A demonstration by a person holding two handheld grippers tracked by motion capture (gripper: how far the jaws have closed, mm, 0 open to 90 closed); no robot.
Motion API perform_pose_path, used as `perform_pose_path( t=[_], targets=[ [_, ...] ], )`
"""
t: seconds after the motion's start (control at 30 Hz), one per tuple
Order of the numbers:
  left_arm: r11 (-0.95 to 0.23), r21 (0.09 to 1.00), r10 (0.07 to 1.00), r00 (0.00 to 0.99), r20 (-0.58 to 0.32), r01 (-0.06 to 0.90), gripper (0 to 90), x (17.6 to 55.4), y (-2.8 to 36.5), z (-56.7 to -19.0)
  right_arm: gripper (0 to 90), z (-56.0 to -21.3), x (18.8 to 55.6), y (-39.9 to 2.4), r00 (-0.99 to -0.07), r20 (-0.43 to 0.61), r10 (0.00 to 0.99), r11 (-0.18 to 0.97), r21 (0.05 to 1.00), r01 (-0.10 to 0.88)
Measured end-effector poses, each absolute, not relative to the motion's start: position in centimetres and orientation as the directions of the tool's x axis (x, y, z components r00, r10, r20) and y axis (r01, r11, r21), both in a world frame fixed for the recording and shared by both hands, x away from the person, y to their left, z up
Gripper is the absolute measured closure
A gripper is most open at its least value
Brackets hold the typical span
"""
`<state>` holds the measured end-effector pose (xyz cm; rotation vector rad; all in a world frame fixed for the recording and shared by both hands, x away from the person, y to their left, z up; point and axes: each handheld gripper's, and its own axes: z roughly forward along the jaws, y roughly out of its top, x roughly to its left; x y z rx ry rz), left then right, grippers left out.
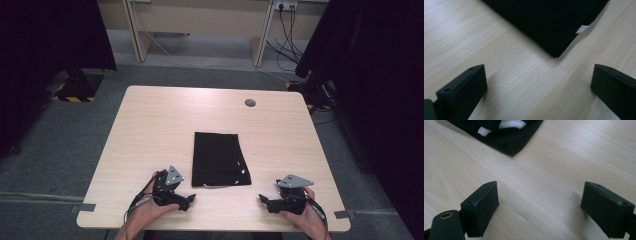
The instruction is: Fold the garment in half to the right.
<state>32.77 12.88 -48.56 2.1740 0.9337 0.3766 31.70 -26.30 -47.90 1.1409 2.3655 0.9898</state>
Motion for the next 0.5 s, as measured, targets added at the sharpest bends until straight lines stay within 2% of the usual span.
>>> perform_pose_path(
  t=[0.5],
  targets=[
    [-0.471, 0.722, 0.720, 0.694, -0.017, 0.507, 0.0, 32.77, 12.88, -48.56, 14.4, -47.91, 31.60, -26.38, -0.624, 0.001, 0.781, 0.438, 0.712, 0.548]
  ],
)
